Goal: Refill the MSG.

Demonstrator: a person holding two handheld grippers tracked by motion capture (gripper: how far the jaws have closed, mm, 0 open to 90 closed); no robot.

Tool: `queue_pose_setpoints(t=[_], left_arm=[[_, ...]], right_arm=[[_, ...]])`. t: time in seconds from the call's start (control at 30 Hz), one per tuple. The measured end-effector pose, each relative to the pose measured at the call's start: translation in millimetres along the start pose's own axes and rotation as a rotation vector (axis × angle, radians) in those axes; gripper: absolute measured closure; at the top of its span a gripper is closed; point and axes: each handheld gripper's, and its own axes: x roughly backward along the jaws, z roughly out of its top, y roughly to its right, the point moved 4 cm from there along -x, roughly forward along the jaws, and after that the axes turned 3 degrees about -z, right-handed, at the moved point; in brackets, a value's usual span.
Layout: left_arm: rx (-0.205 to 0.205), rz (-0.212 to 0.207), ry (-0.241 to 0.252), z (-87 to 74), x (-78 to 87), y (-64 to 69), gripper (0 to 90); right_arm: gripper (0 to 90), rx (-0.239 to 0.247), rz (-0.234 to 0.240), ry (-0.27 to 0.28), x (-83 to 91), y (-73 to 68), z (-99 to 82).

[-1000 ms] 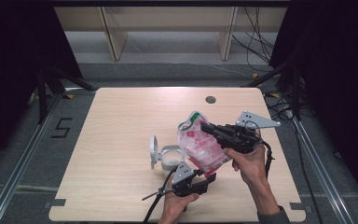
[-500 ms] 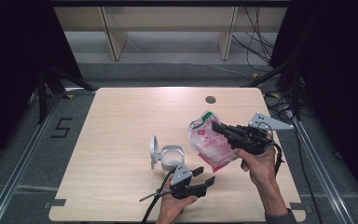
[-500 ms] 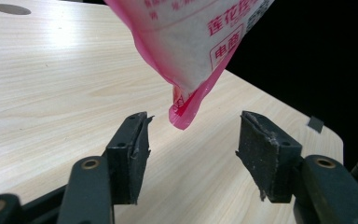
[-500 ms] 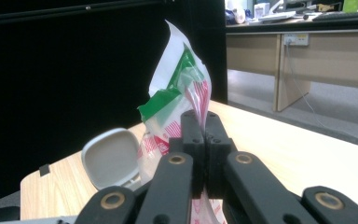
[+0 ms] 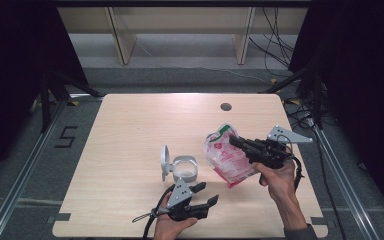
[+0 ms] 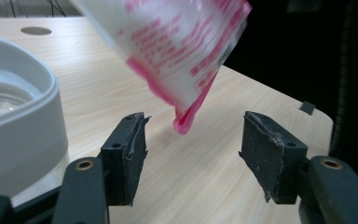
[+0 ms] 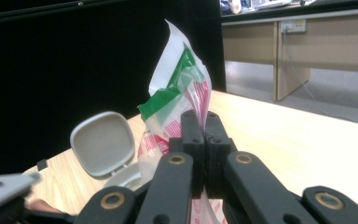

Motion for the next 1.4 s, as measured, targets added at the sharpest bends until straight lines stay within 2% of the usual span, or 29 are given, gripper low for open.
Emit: queue_pose_setpoints(t=[0.13,0.17,0.23,0.27,0.3,0.33,0.4,0.43,0.47,0.53,0.57,0.6,0.63,0.7,0.73,0.83,0.87,0.9,0.93,1.0,1.03,1.07,1.1,1.17,1.2,1.23,1.3,1.33,1.4], left_arm=[[-0.002,-0.013,-0.012,-2.4,7.5,-1.8,39.2],[-0.031,-0.013,-0.031,-2.4,10.3,-4.1,39.1],[-0.006,-0.023,-0.014,-4.0,12.8,-3.7,39.2],[-0.028,-0.024,-0.019,-4.6,15.2,-5.0,39.2],[-0.008,-0.014,-0.027,-5.9,17.9,-4.1,39.1],[0.005,-0.014,-0.018,-6.6,19.2,-4.2,39.0],[-0.029,-0.011,-0.028,-6.0,24.3,-5.7,38.9],[-0.036,-0.015,-0.022,-5.3,25.9,-6.6,39.0],[-0.024,-0.010,-0.019,-5.3,28.0,-6.3,39.0],[-0.037,-0.010,-0.021,-4.8,29.8,-7.4,39.0],[-0.009,0.005,-0.021,-5.0,32.8,-6.8,39.1],[-0.009,0.005,-0.021,-5.0,32.8,-6.8,39.1],[-0.039,-0.005,-0.017,-4.2,33.7,-8.9,39.1],[-0.006,0.015,-0.025,-5.2,34.9,-8.8,39.1],[-0.002,0.013,-0.019,-5.2,34.5,-8.4,39.1],[-0.028,0.011,-0.028,-5.0,35.7,-10.3,39.1],[-0.032,0.003,-0.018,-4.6,35.2,-11.6,39.1],[-0.019,0.010,-0.019,-4.9,35.4,-11.3,39.1],[-0.028,0.006,-0.015,-4.5,35.4,-11.5,39.4],[-0.034,0.007,-0.020,-4.7,35.9,-12.2,39.6],[-0.037,0.008,-0.022,-4.8,36.1,-12.8,39.6],[-0.037,0.009,-0.022,-4.8,36.3,-13.2,39.6],[-0.035,0.009,-0.020,-4.7,36.4,-13.2,39.6],[-0.035,0.009,-0.018,-4.7,36.5,-13.3,39.6],[-0.036,0.011,-0.020,-4.6,36.7,-13.7,39.6],[-0.037,0.011,-0.021,-4.6,36.8,-13.9,39.6],[-0.006,0.021,-0.017,-5.4,36.8,-12.4,39.6],[-0.038,0.010,-0.019,-4.8,36.8,-13.8,39.6],[-0.035,0.011,-0.021,-4.9,36.6,-14.0,39.6]], right_arm=[[90.0,0.002,-0.001,-0.030,2.3,4.5,-9.2],[90.0,-0.003,-0.006,-0.030,2.8,5.0,-11.3],[90.0,-0.011,-0.010,-0.030,4.6,6.6,-15.2],[90.0,-0.008,-0.015,-0.046,6.8,8.0,-17.3],[90.0,-0.022,-0.019,-0.047,8.3,9.3,-18.7],[90.0,-0.063,-0.024,-0.052,11.4,8.3,-20.6],[90.0,-0.033,-0.029,-0.035,16.1,14.1,-22.0],[90.0,0.005,-0.047,-0.031,19.2,17.8,-21.4],[90.0,-0.046,-0.043,-0.042,22.0,15.2,-22.5],[90.0,-0.052,-0.047,-0.045,24.5,15.7,-23.3],[90.0,-0.022,-0.037,-0.014,28.3,18.9,-24.7],[90.0,-0.022,-0.037,-0.014,28.3,18.9,-24.7],[90.0,-0.029,-0.049,-0.030,35.0,20.7,-26.0],[90.0,-0.004,-0.061,-0.013,38.9,25.1,-26.7],[90.0,-0.023,-0.062,-0.023,41.8,25.1,-27.8],[90.0,0.014,-0.087,-0.017,48.8,30.4,-29.1],[90.0,-0.022,-0.082,-0.032,51.4,28.8,-30.5],[90.0,-0.030,-0.077,-0.009,52.3,29.2,-31.0],[90.0,-0.048,-0.088,-0.029,55.5,28.8,-31.6],[90.0,-0.051,-0.110,-0.054,59.4,29.7,-32.9],[90.0,-0.008,-0.118,-0.043,61.1,33.3,-33.2],[90.0,-0.029,-0.131,-0.043,62.9,32.6,-33.9],[90.0,-0.005,-0.132,-0.055,65.1,35.3,-33.7],[90.0,-0.030,-0.133,-0.061,66.2,34.2,-34.7],[90.0,0.028,-0.146,-0.047,68.0,39.4,-35.4],[90.0,-0.012,-0.141,-0.067,69.8,37.7,-36.1],[90.0,-0.014,-0.136,-0.068,71.2,39.8,-37.8],[90.0,-0.004,-0.137,-0.064,72.3,41.8,-38.5],[90.0,-0.032,-0.169,-0.070,75.1,43.6,-40.4]])
